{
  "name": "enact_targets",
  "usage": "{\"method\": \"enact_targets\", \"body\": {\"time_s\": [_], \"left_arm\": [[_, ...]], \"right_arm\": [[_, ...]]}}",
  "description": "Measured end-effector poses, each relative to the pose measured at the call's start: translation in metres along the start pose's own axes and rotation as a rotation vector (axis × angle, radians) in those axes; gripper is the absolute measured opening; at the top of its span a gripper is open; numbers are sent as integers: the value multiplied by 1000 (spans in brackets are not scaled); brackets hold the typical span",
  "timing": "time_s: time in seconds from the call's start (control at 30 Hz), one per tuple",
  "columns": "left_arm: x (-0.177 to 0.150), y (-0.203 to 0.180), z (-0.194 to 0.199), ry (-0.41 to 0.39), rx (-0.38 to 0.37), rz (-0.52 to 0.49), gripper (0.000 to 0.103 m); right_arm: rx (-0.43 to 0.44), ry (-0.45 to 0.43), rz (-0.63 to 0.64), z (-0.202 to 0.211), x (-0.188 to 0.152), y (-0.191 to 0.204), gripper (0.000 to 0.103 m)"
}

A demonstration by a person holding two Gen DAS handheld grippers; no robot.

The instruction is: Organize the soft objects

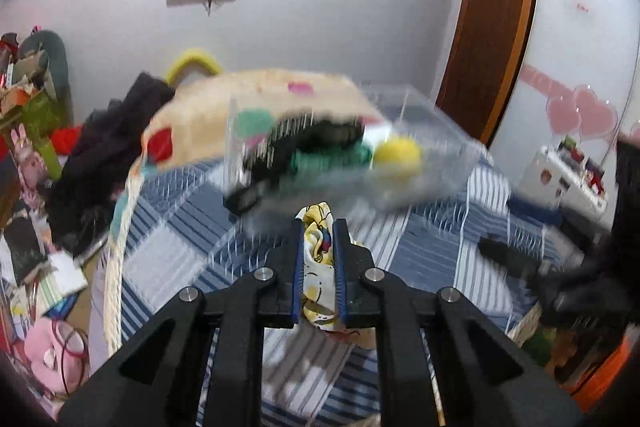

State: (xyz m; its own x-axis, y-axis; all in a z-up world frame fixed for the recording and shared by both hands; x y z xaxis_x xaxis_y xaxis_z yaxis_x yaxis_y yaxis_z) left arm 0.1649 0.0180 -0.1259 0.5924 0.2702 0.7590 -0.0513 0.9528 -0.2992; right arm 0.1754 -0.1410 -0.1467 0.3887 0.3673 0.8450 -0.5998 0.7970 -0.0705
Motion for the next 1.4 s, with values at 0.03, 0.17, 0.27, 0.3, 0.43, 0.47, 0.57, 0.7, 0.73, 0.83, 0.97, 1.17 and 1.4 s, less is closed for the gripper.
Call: {"method": "enact_targets", "body": {"time_s": [0.03, 0.17, 0.27, 0.3, 0.43, 0.47, 0.57, 0.7, 0.73, 0.83, 0.97, 1.17, 1.4], "left_arm": [[11, -4, 3, -23, -7, -3, 12], [51, -16, 7, -124, -4, -6, 12], [73, -22, -3, -163, -2, 11, 12], [77, -22, -7, -165, -2, 17, 12], [86, -20, -37, -163, 23, 33, 13], [84, -18, -50, -150, 52, 29, 13], [65, -10, -87, -49, 97, 22, 15], [49, -8, -89, -29, 59, 33, 61], [49, -8, -84, -47, 52, 33, 68], [52, -10, -62, -114, 73, 6, 68], [48, -13, -36, -153, 66, -16, 72], [38, -14, 0, -200, 67, -22, 77], [34, -16, 42, -250, 28, -2, 80]], "right_arm": [[2, -1, -2, 0, 0, 0, 85], [15, -2, -7, -2, -1, 0, 84], [20, -4, -8, -3, -2, 0, 85], [20, -4, -9, -3, -2, 0, 84], [24, -6, -14, -3, -3, -1, 85], [26, -6, -16, -3, -3, -1, 85], [29, -5, -20, -4, -5, -3, 85], [31, -5, -24, -5, -5, -4, 85], [31, -4, -25, -5, -5, -4, 85], [30, -2, -21, -5, -4, -3, 85], [23, -14, -11, 0, 0, 0, 84], [-27, -57, 22, 18, 14, 0, 85], [-57, -173, 45, 50, 52, 0, 85]]}}
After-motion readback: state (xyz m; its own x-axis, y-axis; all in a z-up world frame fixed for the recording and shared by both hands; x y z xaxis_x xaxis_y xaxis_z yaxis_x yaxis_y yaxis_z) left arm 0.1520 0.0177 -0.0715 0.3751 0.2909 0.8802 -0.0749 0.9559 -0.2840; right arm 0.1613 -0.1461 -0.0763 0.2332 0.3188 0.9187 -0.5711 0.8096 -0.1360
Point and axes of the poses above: each gripper's, at about its wrist camera, not at the fingertips, and z roughly against the way its jaws point, y to its left, x to its top, the point moved 8 cm from there along -z, roughly the way its jaws point, and after that the axes turned 13 degrees about z, right-handed, at the moved point
